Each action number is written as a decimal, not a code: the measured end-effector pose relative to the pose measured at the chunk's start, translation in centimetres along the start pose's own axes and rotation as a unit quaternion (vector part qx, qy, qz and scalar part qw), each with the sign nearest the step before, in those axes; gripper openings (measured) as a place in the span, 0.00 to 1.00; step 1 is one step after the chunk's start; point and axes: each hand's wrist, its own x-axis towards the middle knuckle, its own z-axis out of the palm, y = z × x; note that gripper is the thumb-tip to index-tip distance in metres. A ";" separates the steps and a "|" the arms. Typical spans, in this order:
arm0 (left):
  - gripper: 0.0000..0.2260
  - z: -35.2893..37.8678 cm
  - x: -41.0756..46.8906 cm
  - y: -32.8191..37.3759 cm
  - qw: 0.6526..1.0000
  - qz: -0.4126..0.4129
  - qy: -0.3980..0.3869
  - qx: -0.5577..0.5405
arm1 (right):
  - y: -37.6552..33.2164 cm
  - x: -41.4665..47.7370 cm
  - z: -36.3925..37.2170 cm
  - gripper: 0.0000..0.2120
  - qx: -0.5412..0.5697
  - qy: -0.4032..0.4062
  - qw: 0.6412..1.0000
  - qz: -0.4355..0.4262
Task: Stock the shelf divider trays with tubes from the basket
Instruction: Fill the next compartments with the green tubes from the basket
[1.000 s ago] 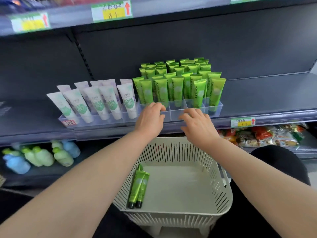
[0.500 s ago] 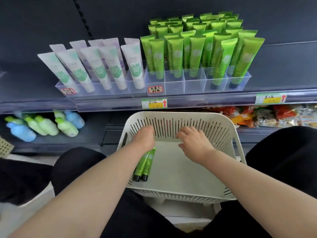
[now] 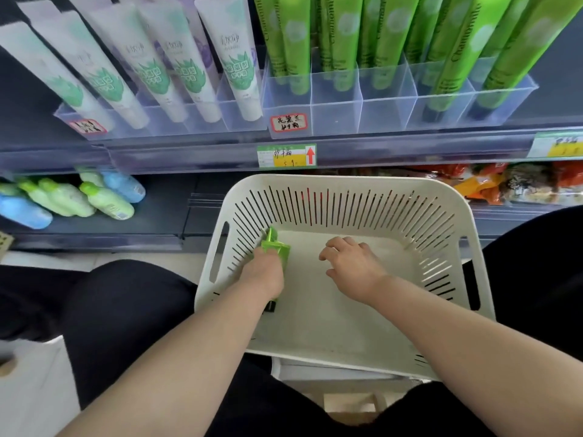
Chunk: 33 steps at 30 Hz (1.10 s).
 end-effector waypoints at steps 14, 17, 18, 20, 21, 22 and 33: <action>0.22 1.4 0.9 1.9 0.985 0.089 -0.002 -0.149 | 1.2 -0.2 1.7 0.25 0.032 -0.004 0.994 0.104; 0.20 1.5 0.9 1.0 0.988 0.073 0.011 -0.135 | 1.8 -0.6 2.1 0.23 0.019 -0.037 0.986 0.164; 0.20 1.6 0.9 1.0 0.989 0.076 0.012 -0.130 | 2.0 -0.7 2.2 0.23 0.017 -0.052 0.981 0.184; 0.19 1.9 0.9 1.1 0.989 0.088 0.006 -0.117 | 2.4 -0.9 2.4 0.22 0.019 -0.078 0.974 0.213; 0.20 2.1 0.9 1.3 0.989 0.095 -0.001 -0.110 | 2.5 -1.0 2.5 0.21 0.020 -0.090 0.971 0.222; 0.20 2.2 0.8 1.5 0.989 0.102 -0.005 -0.104 | 2.6 -1.1 2.5 0.21 0.023 -0.102 0.968 0.228; 0.20 1.8 0.5 1.7 0.990 0.113 -0.002 -0.082 | 2.8 -1.0 0.5 0.30 0.162 -0.156 0.930 0.290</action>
